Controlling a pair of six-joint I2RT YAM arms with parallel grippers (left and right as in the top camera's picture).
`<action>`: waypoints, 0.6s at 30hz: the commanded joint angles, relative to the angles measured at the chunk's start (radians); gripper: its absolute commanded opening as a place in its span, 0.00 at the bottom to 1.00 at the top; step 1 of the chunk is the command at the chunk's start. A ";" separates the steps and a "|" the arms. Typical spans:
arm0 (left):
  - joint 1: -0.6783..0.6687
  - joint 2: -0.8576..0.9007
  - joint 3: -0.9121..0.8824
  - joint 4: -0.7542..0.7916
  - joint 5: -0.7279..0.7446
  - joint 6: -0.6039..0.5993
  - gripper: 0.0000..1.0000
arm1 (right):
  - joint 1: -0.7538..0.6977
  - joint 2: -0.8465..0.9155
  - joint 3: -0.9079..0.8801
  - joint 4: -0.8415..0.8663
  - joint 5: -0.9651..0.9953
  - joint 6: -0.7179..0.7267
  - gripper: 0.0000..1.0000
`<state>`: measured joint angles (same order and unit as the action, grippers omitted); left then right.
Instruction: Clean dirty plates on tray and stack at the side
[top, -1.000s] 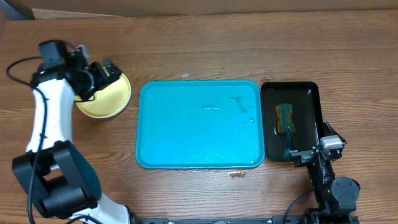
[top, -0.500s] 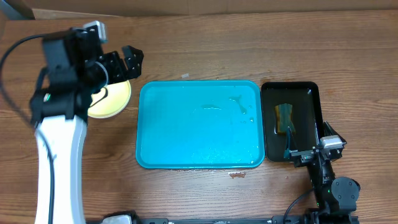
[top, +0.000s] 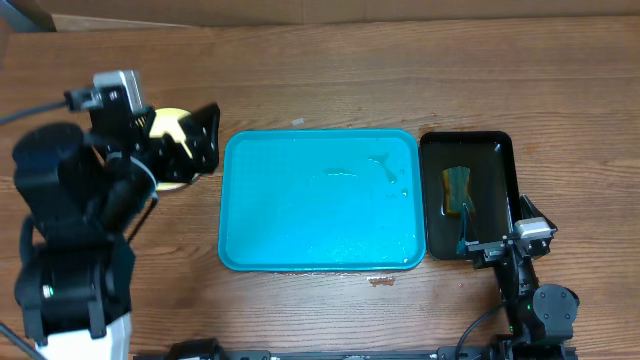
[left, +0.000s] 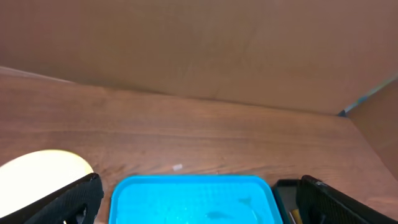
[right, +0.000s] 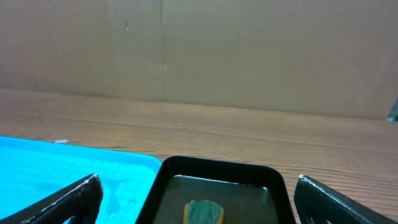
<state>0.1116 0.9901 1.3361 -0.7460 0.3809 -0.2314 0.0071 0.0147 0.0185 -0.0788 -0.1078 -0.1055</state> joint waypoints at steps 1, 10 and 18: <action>-0.001 -0.075 -0.103 -0.008 -0.004 0.026 1.00 | -0.003 -0.012 -0.011 0.005 -0.006 -0.003 1.00; -0.001 -0.346 -0.470 0.042 -0.028 0.026 1.00 | -0.003 -0.012 -0.011 0.005 -0.006 -0.003 1.00; -0.001 -0.649 -0.827 0.444 -0.027 0.021 1.00 | -0.003 -0.012 -0.011 0.005 -0.006 -0.003 1.00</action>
<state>0.1116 0.4271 0.5884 -0.3962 0.3622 -0.2287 0.0071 0.0147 0.0185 -0.0788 -0.1081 -0.1055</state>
